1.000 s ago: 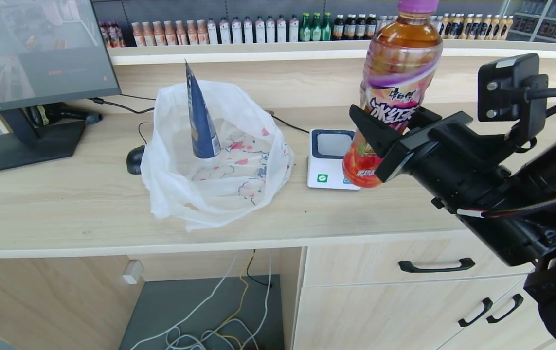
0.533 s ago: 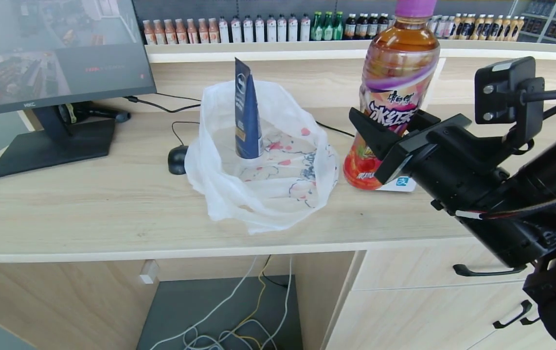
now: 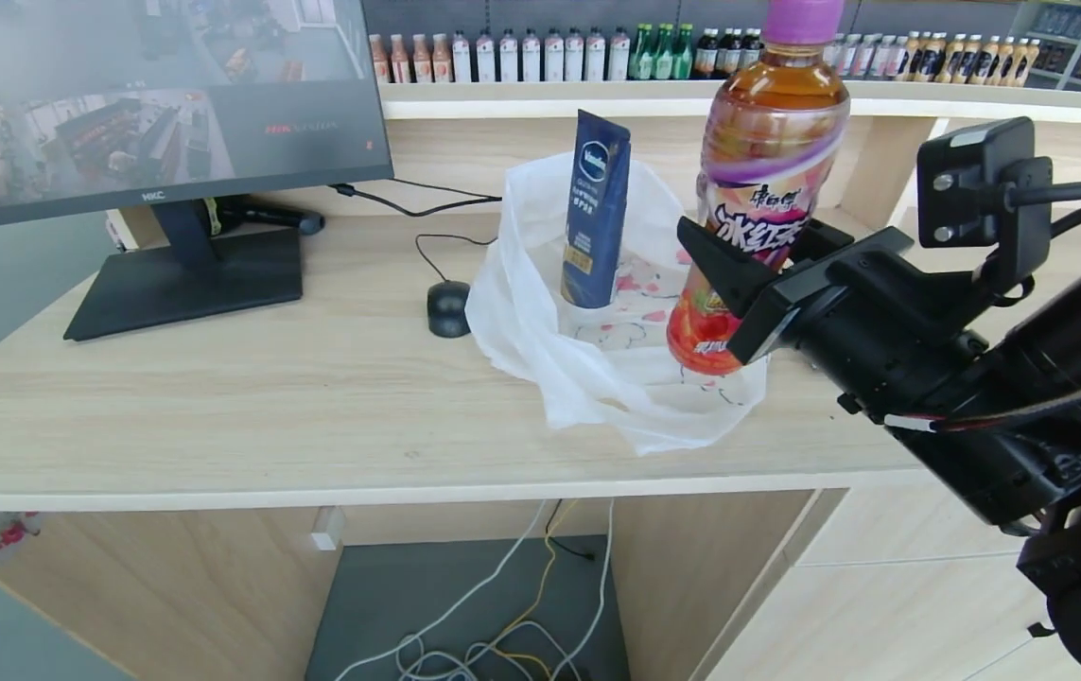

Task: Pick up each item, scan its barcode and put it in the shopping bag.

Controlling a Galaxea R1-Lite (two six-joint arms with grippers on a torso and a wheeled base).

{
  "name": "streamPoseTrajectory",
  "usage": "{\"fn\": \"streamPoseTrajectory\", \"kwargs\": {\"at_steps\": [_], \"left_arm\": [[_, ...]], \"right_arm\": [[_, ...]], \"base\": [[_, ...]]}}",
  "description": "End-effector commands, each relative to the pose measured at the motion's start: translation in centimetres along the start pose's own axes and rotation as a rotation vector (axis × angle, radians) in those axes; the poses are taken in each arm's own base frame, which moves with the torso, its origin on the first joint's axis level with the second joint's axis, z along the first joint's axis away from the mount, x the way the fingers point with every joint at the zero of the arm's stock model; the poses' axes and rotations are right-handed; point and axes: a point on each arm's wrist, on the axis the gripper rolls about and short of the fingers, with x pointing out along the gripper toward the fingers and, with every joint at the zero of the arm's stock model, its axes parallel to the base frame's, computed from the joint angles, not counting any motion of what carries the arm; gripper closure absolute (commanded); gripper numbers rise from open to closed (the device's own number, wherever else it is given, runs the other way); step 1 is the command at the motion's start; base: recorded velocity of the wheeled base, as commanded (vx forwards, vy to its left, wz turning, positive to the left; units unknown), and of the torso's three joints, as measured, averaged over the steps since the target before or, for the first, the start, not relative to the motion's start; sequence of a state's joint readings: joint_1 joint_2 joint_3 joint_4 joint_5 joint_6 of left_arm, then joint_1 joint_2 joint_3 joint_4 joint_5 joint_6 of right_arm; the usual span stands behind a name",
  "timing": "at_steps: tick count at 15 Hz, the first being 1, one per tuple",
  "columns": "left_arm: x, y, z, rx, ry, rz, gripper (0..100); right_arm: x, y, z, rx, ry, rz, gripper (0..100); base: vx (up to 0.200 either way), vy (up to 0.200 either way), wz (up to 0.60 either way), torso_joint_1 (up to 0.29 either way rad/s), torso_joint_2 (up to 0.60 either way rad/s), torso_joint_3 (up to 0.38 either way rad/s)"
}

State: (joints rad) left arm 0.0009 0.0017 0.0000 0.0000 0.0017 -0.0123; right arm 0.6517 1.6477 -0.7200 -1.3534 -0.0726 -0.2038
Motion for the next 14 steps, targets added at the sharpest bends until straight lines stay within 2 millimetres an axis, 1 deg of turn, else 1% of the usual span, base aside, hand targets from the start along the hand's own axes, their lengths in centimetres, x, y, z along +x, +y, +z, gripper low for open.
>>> {"fn": "streamPoseTrajectory", "kwargs": {"at_steps": [1,5,7,9,10,12,14], "left_arm": [[0.0,0.0,0.0,0.0,0.0,0.001,0],[0.0,0.0,0.0,0.0,0.0,0.001,0],[0.0,0.0,0.0,0.0,0.0,0.001,0],[0.0,0.0,0.0,0.0,0.0,0.001,0],[0.0,0.0,0.0,0.0,0.0,0.001,0],[0.0,0.0,0.0,0.0,0.0,0.001,0],[0.0,0.0,0.0,0.0,0.0,0.001,0]], "right_arm": [[0.0,-0.2,0.1,-0.003,-0.004,-0.009,100],[0.3,-0.4,-0.2,-0.008,0.001,-0.018,100],[0.7,-0.5,-0.7,-0.013,0.023,-0.018,100],[1.5,-1.2,-0.7,-0.018,0.032,-0.036,100],[1.9,-1.8,-1.1,-0.003,0.046,-0.049,100],[3.1,-2.3,-1.2,0.011,0.041,-0.064,100],[3.8,-2.7,-1.5,0.014,0.05,-0.074,100]], "base": [[0.0,0.0,0.0,0.0,0.0,0.0],[0.0,0.0,0.0,0.0,0.0,0.0],[0.0,0.0,0.0,0.0,0.0,0.0],[0.0,0.0,0.0,0.0,0.0,0.0],[0.0,0.0,0.0,0.0,0.0,0.0],[0.0,0.0,0.0,0.0,0.0,0.0],[0.0,0.0,0.0,0.0,0.0,0.0]]}}
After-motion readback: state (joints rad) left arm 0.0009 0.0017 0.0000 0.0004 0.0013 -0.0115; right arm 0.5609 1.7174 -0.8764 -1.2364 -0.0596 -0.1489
